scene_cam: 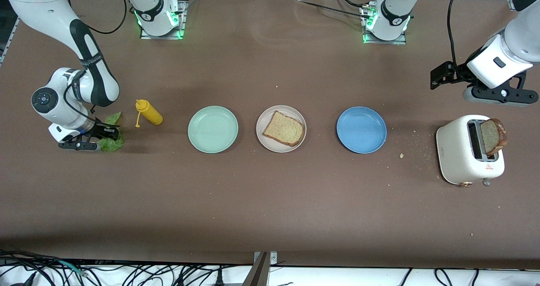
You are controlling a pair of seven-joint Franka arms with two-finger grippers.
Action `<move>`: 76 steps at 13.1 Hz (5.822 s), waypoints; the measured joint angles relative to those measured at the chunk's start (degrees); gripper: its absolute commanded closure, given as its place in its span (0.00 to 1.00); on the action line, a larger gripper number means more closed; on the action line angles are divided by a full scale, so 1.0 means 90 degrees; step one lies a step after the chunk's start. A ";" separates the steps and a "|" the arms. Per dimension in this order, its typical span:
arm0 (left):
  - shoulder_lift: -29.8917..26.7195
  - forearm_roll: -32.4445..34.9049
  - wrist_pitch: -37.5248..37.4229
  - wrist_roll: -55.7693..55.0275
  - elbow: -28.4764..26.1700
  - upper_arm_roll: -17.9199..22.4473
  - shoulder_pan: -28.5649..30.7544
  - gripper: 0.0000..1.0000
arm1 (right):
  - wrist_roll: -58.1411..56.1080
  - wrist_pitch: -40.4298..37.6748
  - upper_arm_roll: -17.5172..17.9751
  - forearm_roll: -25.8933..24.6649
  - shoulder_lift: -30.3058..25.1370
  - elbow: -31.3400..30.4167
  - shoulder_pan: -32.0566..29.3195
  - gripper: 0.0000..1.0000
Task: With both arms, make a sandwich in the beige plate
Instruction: 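Lower the right gripper and grasp the lettuce leaf, then place the lettuce on the bread while the left gripper reaches the toaster, then withdraw the right gripper while the left gripper grasps the second bread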
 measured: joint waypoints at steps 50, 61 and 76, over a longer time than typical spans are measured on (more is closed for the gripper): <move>0.1537 0.0944 0.1797 0.0226 -0.0061 0.0086 0.1576 0.22 | 1.1080 -0.0555 0.2236 0.1757 0.1912 0.3707 0.3934 0.01; 0.2329 0.1406 0.2161 0.0632 -0.0099 0.0088 0.2251 1.00 | 0.9500 -0.2986 0.2199 0.1618 0.0354 0.4100 0.3037 0.01; 0.1539 0.1417 -0.0016 0.0667 0.1098 -0.1187 0.2229 1.00 | 0.2006 -0.5386 0.2132 0.0190 -0.1529 0.3937 -0.0255 0.00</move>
